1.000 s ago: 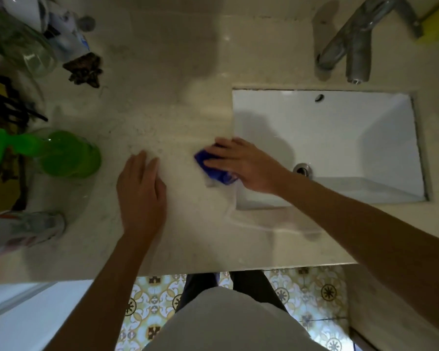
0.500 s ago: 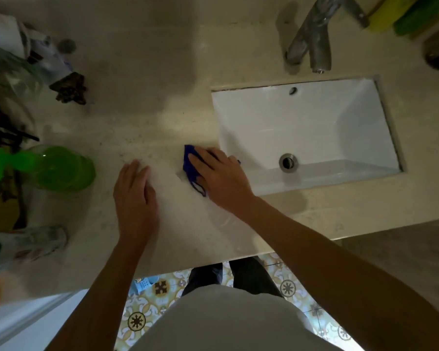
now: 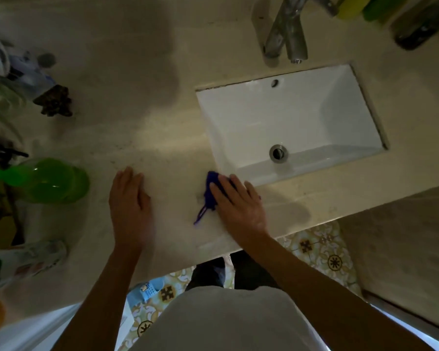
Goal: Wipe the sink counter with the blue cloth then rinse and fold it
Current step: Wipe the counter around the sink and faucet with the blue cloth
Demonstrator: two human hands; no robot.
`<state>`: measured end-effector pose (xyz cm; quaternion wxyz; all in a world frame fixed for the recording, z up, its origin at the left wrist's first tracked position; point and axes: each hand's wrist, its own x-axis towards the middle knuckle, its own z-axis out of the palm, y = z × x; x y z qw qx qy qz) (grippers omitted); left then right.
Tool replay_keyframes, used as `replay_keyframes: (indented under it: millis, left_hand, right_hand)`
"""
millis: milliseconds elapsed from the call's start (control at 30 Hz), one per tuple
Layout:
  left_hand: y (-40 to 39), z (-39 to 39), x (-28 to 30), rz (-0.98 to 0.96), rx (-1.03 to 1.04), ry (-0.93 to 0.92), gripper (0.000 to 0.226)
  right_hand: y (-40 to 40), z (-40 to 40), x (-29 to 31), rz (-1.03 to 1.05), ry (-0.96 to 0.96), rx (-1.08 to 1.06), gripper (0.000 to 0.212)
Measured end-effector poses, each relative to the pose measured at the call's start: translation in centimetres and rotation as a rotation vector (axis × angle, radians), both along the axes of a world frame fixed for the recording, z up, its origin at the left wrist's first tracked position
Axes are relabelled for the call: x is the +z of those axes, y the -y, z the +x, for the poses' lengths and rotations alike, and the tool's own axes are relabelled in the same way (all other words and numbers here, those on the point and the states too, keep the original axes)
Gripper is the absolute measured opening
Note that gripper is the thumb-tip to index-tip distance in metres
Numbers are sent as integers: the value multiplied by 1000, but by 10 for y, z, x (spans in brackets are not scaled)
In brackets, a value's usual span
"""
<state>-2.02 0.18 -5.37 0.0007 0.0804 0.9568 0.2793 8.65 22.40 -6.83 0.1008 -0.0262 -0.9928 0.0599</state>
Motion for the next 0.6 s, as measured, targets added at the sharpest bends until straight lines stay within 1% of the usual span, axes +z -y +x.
replay_keyframes:
  millis: [67, 100, 133, 200, 267, 333, 367, 400, 433, 500, 567, 600]
  left_hand:
    - [-4, 0, -1, -49, 2, -7, 43]
    - [-5, 0, -3, -72, -3, -15, 45]
    - [-7, 0, -4, -98, -14, -28, 45]
    - [-11, 4, -5, -182, -52, -52, 43]
    - [-14, 12, -6, -293, -105, -62, 44]
    - [-13, 18, -5, -356, -132, -68, 47]
    - [-13, 19, -3, -360, -124, -67, 48]
    - [-14, 20, -2, -360, -111, -58, 48]
    - [-16, 21, 0, -363, -101, -48, 48]
    - [-21, 25, 4, -360, -83, -35, 46]
    - [-28, 27, 7, -336, -53, -24, 44]
    - [-31, 28, 8, -322, -45, -25, 44]
  right_hand:
    - [1, -14, 4, -65, 30, -218, 46]
    - [15, -18, 6, -123, 41, -283, 50]
    - [35, -18, 9, -174, 35, -297, 52]
    - [73, -7, 8, -226, -38, -162, 46]
    - [88, 14, 4, -250, -73, 61, 40]
    - [66, 33, 1, -215, -21, 217, 42]
    - [45, 39, 2, -201, 17, 229, 43]
    - [20, 41, 2, -183, 29, 187, 42]
    - [-9, 42, 1, -153, 9, 103, 40]
    - [-65, 36, 7, -114, 23, -138, 42]
    - [-90, 22, 16, -104, 48, -377, 44]
    - [-85, 15, 18, -106, 29, -453, 45]
